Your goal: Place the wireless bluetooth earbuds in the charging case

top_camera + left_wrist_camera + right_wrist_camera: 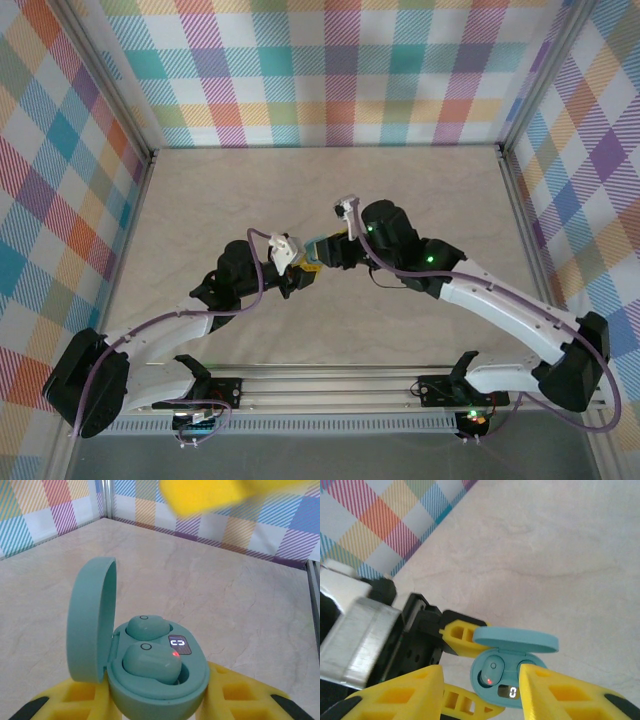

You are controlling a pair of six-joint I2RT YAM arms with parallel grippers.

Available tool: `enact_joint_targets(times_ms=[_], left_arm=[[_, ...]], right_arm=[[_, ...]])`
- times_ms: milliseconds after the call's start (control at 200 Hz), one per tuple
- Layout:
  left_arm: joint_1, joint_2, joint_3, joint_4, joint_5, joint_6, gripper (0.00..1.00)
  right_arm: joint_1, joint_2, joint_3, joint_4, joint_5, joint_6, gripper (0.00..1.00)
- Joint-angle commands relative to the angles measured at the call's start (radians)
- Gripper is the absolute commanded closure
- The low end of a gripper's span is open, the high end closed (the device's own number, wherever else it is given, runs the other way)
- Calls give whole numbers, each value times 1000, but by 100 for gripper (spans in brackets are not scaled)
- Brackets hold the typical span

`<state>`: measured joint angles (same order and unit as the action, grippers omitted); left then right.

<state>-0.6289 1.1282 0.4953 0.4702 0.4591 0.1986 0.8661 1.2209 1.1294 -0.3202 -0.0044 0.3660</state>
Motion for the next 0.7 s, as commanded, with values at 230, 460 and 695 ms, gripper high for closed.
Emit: enact_joint_targets(times_ms=[230, 460, 695], left_arm=[[-17, -114, 19, -85, 13, -4, 88], [-25, -152, 11, -118, 34, -18, 88], [-29, -206, -26, -114, -20, -28, 88]], right_arm=[[-128, 96, 179, -123, -54, -93, 52], [-169, 296, 352, -203, -287, -161, 65], [-168, 387, 379, -230, -418, -165, 69]])
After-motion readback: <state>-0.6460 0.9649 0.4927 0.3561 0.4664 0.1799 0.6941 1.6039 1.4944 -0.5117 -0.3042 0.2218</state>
